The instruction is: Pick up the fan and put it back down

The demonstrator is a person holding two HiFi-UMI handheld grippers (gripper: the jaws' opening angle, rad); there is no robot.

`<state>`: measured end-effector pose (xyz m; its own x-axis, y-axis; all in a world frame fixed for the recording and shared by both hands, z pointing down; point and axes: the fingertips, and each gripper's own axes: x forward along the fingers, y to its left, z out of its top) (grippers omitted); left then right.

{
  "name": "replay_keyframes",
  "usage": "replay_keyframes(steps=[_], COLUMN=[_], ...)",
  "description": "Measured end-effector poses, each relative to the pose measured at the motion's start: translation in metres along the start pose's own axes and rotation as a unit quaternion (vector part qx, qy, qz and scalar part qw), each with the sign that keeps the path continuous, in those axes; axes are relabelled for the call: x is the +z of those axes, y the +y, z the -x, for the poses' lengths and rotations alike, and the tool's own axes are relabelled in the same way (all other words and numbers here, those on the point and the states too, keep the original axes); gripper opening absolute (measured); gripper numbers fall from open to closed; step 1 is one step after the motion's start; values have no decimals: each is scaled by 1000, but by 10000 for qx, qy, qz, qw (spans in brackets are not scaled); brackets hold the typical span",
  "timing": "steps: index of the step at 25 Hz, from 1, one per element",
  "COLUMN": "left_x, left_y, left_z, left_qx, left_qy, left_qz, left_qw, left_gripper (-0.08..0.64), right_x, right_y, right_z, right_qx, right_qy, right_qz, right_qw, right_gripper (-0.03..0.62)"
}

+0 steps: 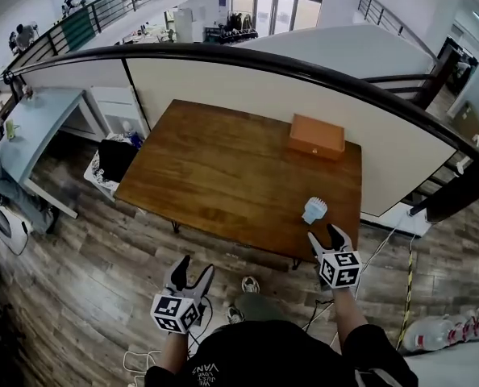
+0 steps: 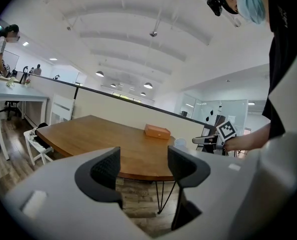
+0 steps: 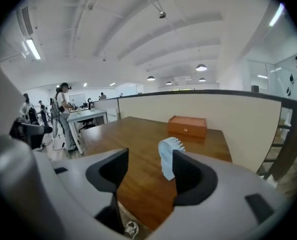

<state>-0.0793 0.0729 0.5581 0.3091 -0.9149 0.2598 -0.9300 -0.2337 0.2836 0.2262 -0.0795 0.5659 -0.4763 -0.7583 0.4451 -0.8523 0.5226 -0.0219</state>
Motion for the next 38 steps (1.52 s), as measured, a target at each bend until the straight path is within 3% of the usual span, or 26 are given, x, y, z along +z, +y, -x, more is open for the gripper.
replay_keyframes(steps=[12,17,19,22,29,38], left_x=[32,41,41,39,40,63], left_y=[9,12,14,22,54,124], left_z=[-86,-110,-115,-120,-133,-179], left_qx=[-5,63,128,253,330,-51], left_qy=[12,8,22,45,61,257], left_qz=[-11,-10,-7,69,201,178], left_qw=[10000,10000,9999,9996,9992,9995], left_gripper=[282,282,282,282,282,282], right_x=[-5,-10,-10,-7,24,90], right_y=[-43,-53,-54,-49,-25,12], right_z=[-73,-89,-91,-98,-140,-240], right_qx=[96,277,401,640,935,1081], right_qy=[654,766,770,780,665,549], right_qz=[839,860,930,1094,1241,1491], right_qw=[9943,9930,9919,9889,9856,9814], right_gripper=[262,261,212,204,199,195])
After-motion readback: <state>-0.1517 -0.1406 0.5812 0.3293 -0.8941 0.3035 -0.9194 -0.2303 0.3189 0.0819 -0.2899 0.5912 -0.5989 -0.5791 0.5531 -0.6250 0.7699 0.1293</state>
